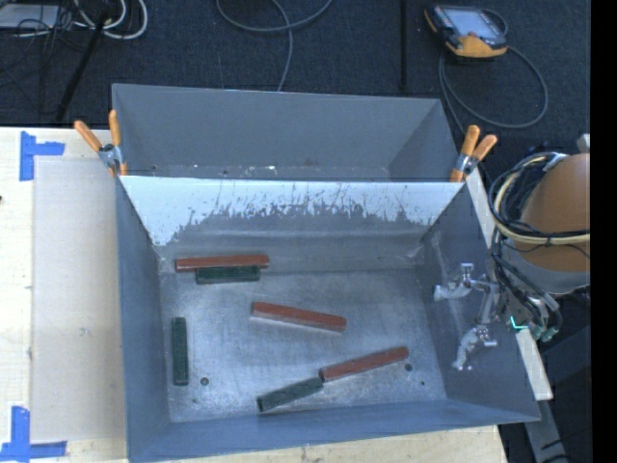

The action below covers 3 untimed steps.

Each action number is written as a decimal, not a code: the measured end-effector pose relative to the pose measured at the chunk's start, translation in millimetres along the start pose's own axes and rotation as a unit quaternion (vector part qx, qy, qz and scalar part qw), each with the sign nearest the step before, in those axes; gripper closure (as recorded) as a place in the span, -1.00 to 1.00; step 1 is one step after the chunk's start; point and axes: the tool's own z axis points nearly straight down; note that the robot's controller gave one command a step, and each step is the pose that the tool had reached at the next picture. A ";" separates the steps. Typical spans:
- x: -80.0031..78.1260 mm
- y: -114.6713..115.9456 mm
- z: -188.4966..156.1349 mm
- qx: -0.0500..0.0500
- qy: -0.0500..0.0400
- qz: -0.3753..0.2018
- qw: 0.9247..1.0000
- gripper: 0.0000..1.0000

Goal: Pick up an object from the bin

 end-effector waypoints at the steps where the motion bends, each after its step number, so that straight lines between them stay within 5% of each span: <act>1: -1.8 0.3 -4.0 0.001 -0.004 -0.001 1.000 -1.00; 2: -9.2 5.5 44.6 0.002 -0.007 -0.027 1.000 -1.00; 3: -7.9 35.0 88.2 0.002 -0.008 0.014 1.000 1.00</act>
Offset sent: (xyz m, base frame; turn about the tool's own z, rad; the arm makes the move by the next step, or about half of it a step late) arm 0.0113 0.0118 -0.0924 -0.1027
